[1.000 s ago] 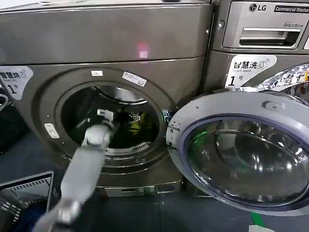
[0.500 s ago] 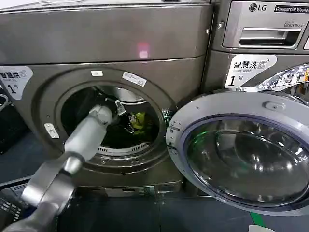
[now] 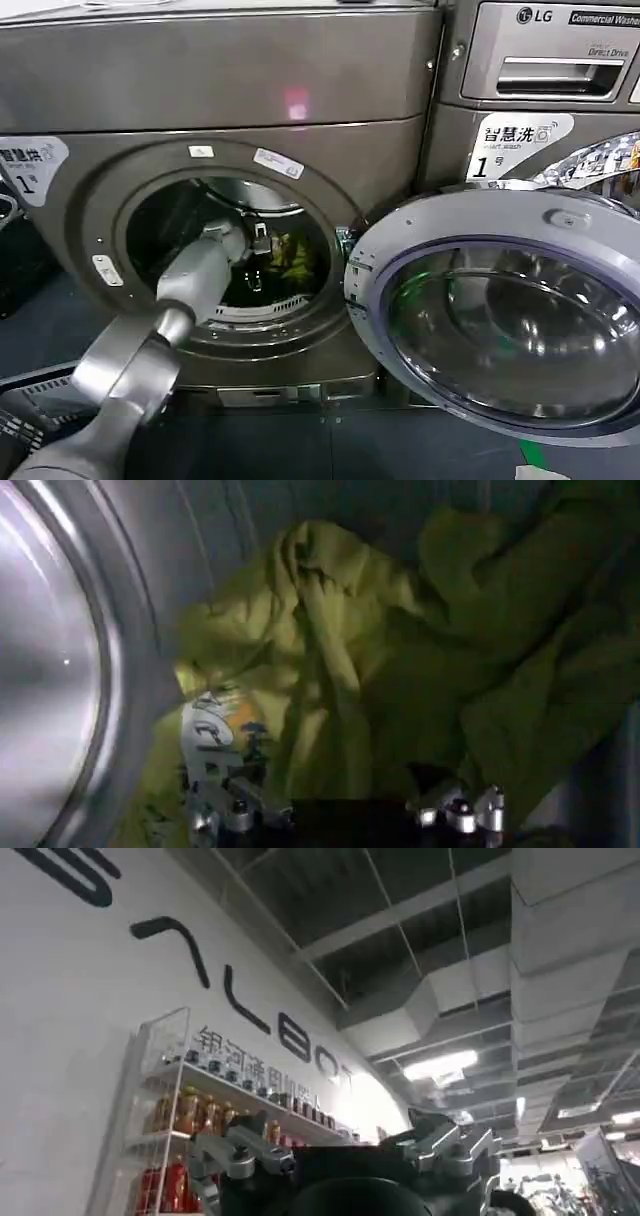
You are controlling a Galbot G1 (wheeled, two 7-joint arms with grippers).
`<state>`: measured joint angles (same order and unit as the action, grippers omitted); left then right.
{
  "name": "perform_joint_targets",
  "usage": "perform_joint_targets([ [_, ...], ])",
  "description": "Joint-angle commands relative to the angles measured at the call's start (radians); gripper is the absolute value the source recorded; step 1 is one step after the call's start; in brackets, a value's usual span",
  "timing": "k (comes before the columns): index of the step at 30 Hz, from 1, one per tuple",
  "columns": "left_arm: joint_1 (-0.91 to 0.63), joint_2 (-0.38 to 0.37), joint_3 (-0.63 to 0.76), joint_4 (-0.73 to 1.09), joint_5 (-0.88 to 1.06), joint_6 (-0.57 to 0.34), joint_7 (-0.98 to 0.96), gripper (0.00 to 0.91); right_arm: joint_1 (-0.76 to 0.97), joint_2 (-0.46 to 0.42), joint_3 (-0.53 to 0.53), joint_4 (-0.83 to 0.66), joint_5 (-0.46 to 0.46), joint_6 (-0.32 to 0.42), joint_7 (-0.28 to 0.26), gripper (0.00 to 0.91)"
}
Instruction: Grasp the clothes from the dryer.
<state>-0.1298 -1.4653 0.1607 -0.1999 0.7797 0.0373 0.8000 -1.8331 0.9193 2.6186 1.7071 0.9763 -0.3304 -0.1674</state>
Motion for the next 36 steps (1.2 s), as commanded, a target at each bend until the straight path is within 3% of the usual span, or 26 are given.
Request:
perform_joint_targets([
  [1,0.006,-0.006,0.000,0.018,0.021,-0.005,-0.023,0.148,0.003,0.001,-0.006,0.004,-0.001,0.001,-0.001,0.907],
  [7,0.024,-0.005,-0.004,0.018,0.021,-0.013,-0.032,0.000,0.005,0.000,-0.016,0.010,-0.001,0.002,-0.001,0.907],
  [21,0.033,0.006,-0.101,-0.011,-0.025,-0.014,-0.072,0.000,0.024,0.002,-0.034,0.008,-0.009,0.007,-0.001,0.907],
  [28,0.122,0.050,-0.257,-0.192,-0.318,0.082,-0.261,0.000,0.049,0.009,-0.070,0.012,-0.036,0.016,0.000,0.907],
  [34,0.290,0.084,-0.329,-0.447,-0.626,0.093,-0.419,0.000,0.059,0.007,-0.083,0.008,-0.057,0.017,0.015,0.907],
  [36,0.340,0.086,-0.362,-0.565,-0.686,0.090,-0.474,0.000,0.057,0.002,-0.084,-0.001,-0.102,0.016,0.036,0.907],
])
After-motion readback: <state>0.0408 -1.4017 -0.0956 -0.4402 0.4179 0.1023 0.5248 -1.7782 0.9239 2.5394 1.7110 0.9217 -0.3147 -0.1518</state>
